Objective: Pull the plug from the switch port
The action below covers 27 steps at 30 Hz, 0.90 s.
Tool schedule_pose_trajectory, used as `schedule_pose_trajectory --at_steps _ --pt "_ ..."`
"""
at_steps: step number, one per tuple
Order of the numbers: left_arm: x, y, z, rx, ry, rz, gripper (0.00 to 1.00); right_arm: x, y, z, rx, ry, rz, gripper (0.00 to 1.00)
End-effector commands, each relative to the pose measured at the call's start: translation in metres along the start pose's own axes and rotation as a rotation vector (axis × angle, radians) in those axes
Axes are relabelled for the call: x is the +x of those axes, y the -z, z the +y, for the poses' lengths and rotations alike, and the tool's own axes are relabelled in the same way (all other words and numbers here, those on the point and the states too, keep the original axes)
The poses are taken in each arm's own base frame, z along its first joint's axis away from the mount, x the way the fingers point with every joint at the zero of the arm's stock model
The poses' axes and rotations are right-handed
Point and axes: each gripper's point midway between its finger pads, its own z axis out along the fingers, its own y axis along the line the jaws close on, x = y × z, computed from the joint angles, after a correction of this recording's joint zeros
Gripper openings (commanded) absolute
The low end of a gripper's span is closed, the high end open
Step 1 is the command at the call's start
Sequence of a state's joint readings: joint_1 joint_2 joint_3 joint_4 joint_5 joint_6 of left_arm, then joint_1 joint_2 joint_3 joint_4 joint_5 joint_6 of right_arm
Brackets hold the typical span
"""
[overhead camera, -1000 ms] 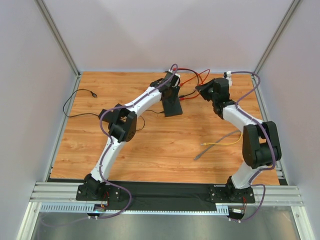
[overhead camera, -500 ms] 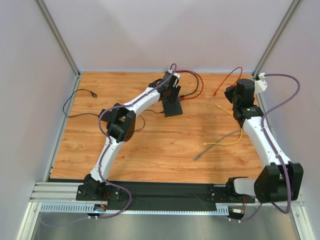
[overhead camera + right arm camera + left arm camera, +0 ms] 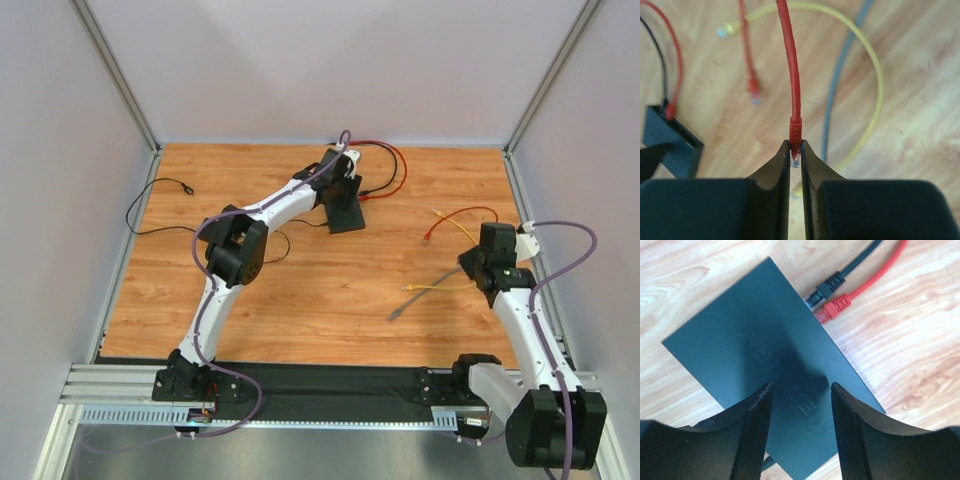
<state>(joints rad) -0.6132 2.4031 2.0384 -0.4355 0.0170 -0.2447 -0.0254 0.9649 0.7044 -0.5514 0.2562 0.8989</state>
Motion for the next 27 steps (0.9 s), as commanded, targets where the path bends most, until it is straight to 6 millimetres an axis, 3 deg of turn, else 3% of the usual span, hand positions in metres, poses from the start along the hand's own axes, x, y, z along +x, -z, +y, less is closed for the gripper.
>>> schedule_pose_trajectory --at_steps 1,8,16,18,19,23,27 --pt "0.052 -0.001 -0.005 0.052 0.025 0.150 0.57 0.049 0.011 -0.013 -0.047 -0.012 0.191 0.02" --pt "0.051 0.004 -0.010 0.082 0.030 0.133 0.57 0.069 0.037 -0.051 0.040 0.018 0.253 0.08" --pt "0.052 0.004 -0.009 0.074 0.031 0.136 0.57 0.085 0.046 -0.066 0.069 0.071 0.328 0.15" --pt "0.051 0.005 -0.010 0.076 0.028 0.132 0.57 0.089 0.046 -0.069 0.073 0.086 0.341 0.23" --pt "0.051 0.004 -0.010 0.075 0.027 0.130 0.57 0.088 0.045 -0.066 0.056 0.090 0.337 0.29" --pt "0.050 0.005 -0.007 0.066 0.035 0.130 0.56 0.072 0.045 -0.054 0.011 0.161 0.287 0.38" --pt "0.046 0.008 -0.007 0.066 0.035 0.115 0.57 0.052 0.047 -0.027 -0.061 0.221 0.244 0.45"
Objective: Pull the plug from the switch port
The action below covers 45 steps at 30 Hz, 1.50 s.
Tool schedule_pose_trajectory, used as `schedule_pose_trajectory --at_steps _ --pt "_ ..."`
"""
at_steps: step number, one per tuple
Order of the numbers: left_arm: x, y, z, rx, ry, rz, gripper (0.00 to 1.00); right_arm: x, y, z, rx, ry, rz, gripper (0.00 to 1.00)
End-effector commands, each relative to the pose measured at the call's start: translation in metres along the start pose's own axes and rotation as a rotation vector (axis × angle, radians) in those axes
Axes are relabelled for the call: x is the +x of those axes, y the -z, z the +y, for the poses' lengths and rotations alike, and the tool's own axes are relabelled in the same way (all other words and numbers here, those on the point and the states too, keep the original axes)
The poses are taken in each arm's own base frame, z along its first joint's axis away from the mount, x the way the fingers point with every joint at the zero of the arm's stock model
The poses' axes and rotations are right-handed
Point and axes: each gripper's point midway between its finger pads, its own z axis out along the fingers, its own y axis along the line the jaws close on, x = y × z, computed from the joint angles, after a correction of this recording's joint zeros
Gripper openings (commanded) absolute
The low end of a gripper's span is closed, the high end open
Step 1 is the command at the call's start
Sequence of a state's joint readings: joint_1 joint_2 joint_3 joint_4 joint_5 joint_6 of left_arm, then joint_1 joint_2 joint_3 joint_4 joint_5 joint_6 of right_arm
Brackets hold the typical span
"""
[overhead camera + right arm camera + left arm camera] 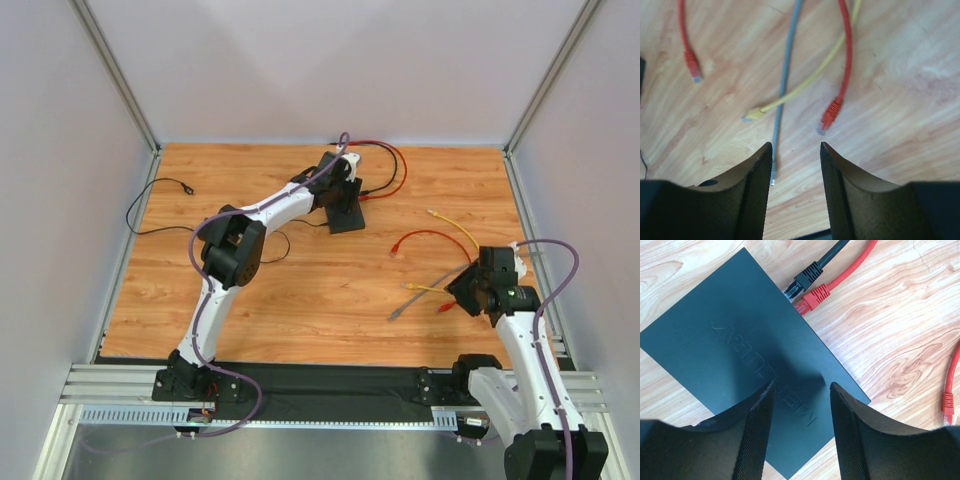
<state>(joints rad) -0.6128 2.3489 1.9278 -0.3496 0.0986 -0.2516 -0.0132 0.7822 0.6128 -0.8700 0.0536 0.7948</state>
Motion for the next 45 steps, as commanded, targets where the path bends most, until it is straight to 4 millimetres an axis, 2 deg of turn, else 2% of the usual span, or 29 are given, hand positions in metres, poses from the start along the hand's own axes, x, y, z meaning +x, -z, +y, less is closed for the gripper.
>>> schedule_pose_trajectory --at_steps 1,3,4,5,6,7,8,9,10,11,12,13,14,15,17,18,20,21,22,23,25,26,32,35,41,45 --pt "0.038 0.004 0.007 -0.024 0.041 0.117 0.57 -0.036 0.015 0.046 -0.153 0.104 -0.100 0.46" --pt "0.034 0.008 0.010 -0.046 0.046 0.099 0.57 -0.037 0.011 0.069 -0.237 0.109 -0.061 0.46" --pt "0.029 0.008 0.010 -0.050 0.052 0.073 0.57 -0.049 0.011 0.090 -0.307 0.099 -0.099 0.45" --pt "0.022 0.013 0.010 -0.054 0.054 0.048 0.56 -0.048 0.012 0.106 -0.355 0.117 -0.092 0.45" --pt "0.027 0.013 0.012 -0.060 0.058 0.050 0.57 -0.047 0.003 0.117 -0.366 0.123 -0.069 0.45" --pt "0.021 0.014 0.010 -0.054 0.058 0.019 0.56 -0.065 0.012 0.143 -0.429 0.112 -0.120 0.45" --pt "0.015 0.019 0.010 -0.051 0.059 -0.003 0.57 -0.071 0.012 0.156 -0.449 0.105 -0.130 0.45" --pt "0.020 0.020 0.012 -0.057 0.060 -0.002 0.56 -0.077 0.011 0.168 -0.468 0.095 -0.145 0.45" --pt "0.015 0.021 0.011 -0.052 0.054 -0.027 0.57 -0.088 0.006 0.187 -0.506 0.079 -0.171 0.44" --pt "0.012 0.024 0.011 -0.054 0.054 -0.038 0.56 -0.098 0.011 0.205 -0.549 0.025 -0.187 0.44" --pt "0.011 0.025 0.013 -0.062 0.053 -0.050 0.56 -0.101 0.001 0.216 -0.561 -0.001 -0.180 0.44" --pt "0.009 0.026 0.014 -0.065 0.047 -0.058 0.56 -0.114 0.006 0.234 -0.627 -0.032 -0.222 0.44" --pt "0.008 0.027 0.016 -0.069 0.046 -0.064 0.56 -0.123 0.008 0.248 -0.657 -0.075 -0.234 0.43" --pt "0.006 0.027 0.016 -0.071 0.043 -0.072 0.56 -0.122 -0.008 0.252 -0.640 -0.095 -0.215 0.43" --pt "0.003 0.028 0.018 -0.074 0.033 -0.078 0.56 -0.134 -0.008 0.274 -0.712 -0.113 -0.253 0.42" --pt "0.001 0.028 0.019 -0.077 0.033 -0.085 0.56 -0.130 -0.024 0.279 -0.704 -0.109 -0.239 0.42" --pt "-0.003 0.027 0.021 -0.086 0.019 -0.094 0.56 -0.130 -0.035 0.289 -0.727 -0.090 -0.248 0.42" --pt "-0.006 0.028 0.020 -0.086 0.014 -0.099 0.56 -0.122 -0.057 0.289 -0.712 -0.054 -0.224 0.42" --pt "-0.007 0.028 0.020 -0.085 0.004 -0.103 0.56 -0.121 -0.063 0.296 -0.732 -0.030 -0.223 0.41" --pt "-0.012 0.031 0.024 -0.113 0.001 -0.119 0.56 -0.112 -0.087 0.292 -0.696 -0.012 -0.185 0.41" --pt "-0.020 0.034 0.025 -0.121 -0.004 -0.147 0.56 -0.107 -0.103 0.297 -0.679 0.023 -0.150 0.40" --pt "-0.018 0.035 0.027 -0.129 -0.002 -0.150 0.56 -0.100 -0.119 0.294 -0.654 0.028 -0.121 0.40" --pt "-0.029 0.043 0.023 -0.135 0.018 -0.244 0.54 -0.074 -0.147 0.304 -0.676 0.037 -0.032 0.39" --pt "-0.027 0.040 0.022 -0.146 0.030 -0.256 0.52 -0.062 -0.162 0.303 -0.647 0.026 0.017 0.39" --pt "-0.026 0.042 0.008 -0.140 0.023 -0.287 0.51 -0.038 -0.176 0.309 -0.666 -0.008 0.095 0.41" --pt "-0.031 0.043 0.005 -0.158 -0.014 -0.307 0.50 -0.038 -0.180 0.311 -0.661 -0.006 0.095 0.42"
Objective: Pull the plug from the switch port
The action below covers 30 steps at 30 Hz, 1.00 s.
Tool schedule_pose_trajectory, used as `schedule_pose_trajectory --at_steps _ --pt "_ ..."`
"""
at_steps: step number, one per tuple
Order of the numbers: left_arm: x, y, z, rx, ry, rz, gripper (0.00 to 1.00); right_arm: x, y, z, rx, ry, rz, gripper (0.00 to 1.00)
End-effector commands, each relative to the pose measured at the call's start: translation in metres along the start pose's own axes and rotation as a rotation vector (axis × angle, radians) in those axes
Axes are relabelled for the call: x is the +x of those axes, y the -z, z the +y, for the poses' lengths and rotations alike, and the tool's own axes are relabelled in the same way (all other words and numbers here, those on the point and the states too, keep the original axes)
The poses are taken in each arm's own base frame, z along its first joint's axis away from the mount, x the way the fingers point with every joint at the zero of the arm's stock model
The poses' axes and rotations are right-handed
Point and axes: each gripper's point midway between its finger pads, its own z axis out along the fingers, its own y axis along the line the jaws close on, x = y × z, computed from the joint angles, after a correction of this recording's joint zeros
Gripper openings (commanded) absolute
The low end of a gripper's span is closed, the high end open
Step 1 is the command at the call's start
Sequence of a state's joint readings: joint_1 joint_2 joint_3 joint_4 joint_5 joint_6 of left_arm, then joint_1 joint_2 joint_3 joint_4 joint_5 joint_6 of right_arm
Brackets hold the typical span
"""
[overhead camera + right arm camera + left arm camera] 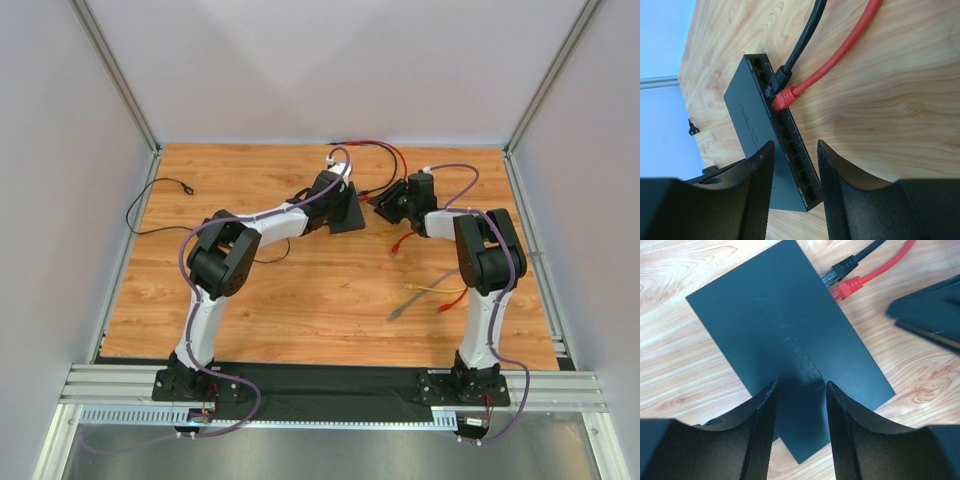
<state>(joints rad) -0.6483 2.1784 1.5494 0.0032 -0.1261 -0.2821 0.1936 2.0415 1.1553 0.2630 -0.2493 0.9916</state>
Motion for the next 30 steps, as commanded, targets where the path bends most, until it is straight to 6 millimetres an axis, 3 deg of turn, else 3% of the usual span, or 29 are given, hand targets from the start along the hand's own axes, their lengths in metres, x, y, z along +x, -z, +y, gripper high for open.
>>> schedule_pose_trajectory --at_steps 1,16,22,23,30 --pt "-0.044 0.019 -0.010 0.007 -0.018 -0.124 0.50 -0.010 -0.005 0.026 -0.070 0.011 -0.018 0.42" --pt "-0.030 0.003 -0.023 0.057 -0.018 -0.063 0.51 -0.005 -0.024 0.024 -0.071 -0.022 0.031 0.44" --pt "-0.035 0.003 -0.023 0.050 -0.006 -0.071 0.51 0.000 -0.028 0.022 -0.077 -0.037 0.046 0.44" --pt "-0.026 0.004 -0.021 0.041 -0.005 -0.031 0.51 0.001 -0.029 0.021 -0.078 -0.038 0.050 0.44" --pt "-0.016 -0.001 -0.022 0.038 -0.012 0.033 0.51 0.004 -0.034 0.020 -0.078 -0.062 0.058 0.42"
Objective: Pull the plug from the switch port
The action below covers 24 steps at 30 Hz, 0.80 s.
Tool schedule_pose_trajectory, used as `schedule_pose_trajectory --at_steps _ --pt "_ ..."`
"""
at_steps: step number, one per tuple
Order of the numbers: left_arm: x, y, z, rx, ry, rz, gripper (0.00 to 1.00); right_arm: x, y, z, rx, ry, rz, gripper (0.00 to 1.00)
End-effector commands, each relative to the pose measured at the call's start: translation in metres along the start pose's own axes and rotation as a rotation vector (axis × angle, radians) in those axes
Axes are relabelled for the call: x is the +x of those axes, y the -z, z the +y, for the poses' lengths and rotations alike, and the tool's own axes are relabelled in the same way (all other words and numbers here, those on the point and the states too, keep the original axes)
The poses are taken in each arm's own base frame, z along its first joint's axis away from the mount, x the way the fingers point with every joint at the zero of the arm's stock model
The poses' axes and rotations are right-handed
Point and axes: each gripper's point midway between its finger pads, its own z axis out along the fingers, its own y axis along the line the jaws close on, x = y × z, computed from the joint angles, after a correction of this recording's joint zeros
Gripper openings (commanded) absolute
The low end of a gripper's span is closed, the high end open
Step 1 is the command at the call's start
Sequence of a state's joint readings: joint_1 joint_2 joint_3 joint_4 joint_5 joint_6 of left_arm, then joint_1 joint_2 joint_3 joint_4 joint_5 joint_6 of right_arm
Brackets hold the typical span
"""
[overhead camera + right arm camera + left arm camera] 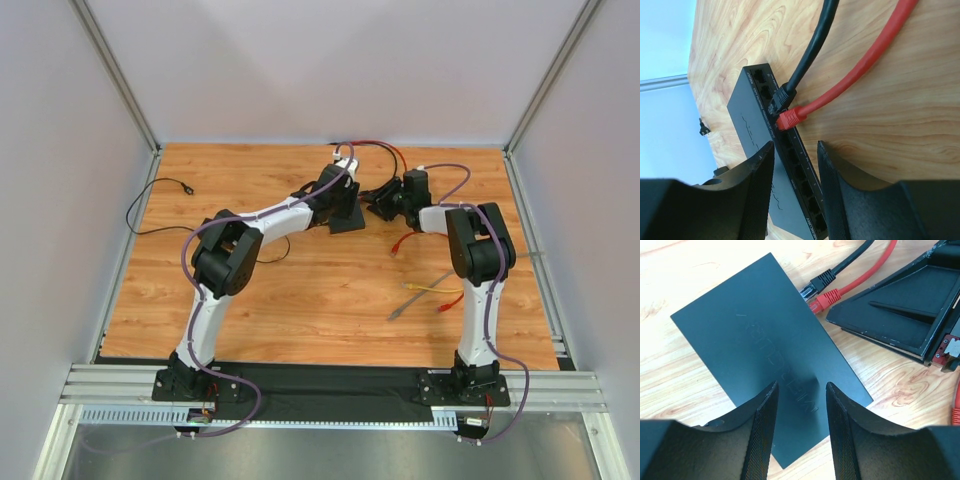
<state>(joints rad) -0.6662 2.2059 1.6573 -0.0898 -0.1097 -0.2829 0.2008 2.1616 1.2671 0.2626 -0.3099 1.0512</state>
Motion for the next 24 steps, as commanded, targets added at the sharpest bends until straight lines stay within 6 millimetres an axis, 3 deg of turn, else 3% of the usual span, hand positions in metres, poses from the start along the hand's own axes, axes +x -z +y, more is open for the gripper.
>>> schedule_pose_trajectory --at_steps 1,24 --pt "-0.003 -0.002 -0.006 0.015 -0.001 0.014 0.51 -0.001 -0.007 0.014 -0.052 -0.012 -0.002 0.41" --pt "0.002 -0.002 -0.005 0.018 -0.002 0.030 0.51 0.000 -0.021 0.002 -0.053 -0.137 -0.037 0.33"
